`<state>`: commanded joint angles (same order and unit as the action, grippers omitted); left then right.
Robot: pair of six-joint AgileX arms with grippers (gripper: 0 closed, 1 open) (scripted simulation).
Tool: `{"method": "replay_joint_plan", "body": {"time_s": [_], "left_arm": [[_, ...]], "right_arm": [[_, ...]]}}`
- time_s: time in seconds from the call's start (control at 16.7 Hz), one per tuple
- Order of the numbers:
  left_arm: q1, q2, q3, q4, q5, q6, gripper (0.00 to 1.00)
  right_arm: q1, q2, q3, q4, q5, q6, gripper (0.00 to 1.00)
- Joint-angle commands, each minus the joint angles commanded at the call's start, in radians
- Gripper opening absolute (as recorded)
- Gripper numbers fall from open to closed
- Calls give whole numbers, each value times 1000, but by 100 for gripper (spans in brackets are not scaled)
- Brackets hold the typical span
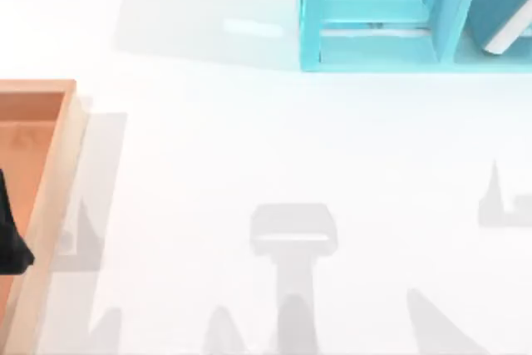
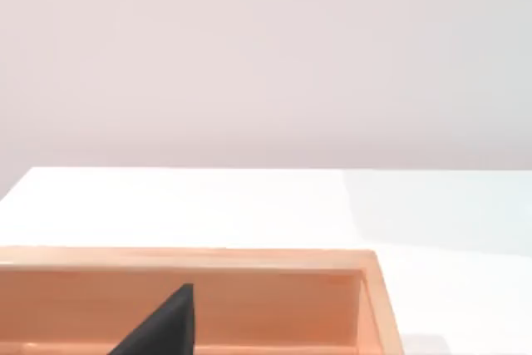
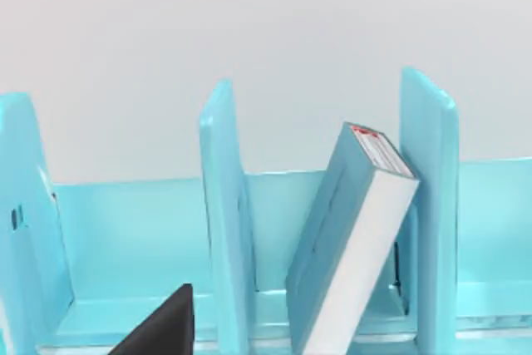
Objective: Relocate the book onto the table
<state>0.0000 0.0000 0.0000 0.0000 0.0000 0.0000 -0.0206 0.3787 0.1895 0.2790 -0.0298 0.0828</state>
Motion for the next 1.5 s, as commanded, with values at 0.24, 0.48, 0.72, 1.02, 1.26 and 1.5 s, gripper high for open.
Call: {"method": "replay_joint_plan", "body": {"time_s": [0.24,0.48,0.72,1.02,1.26,1.5], "left_arm": [[0,0,0,0,0,0,100],[0,0,0,0,0,0,100],[0,0,0,0,0,0,100],[0,0,0,0,0,0,100],[0,0,0,0,0,0,100],[0,0,0,0,0,0,100]], "right_arm": [[-22,416,139,219,-23,70,100],[-45,879,280,446,-50,146,100],[-63,1295,414,658,-75,219,100],[-77,1640,550,863,-100,288,100],[-81,1732,598,931,-109,310,100],[-75,1729,593,928,-108,308,100]]}}
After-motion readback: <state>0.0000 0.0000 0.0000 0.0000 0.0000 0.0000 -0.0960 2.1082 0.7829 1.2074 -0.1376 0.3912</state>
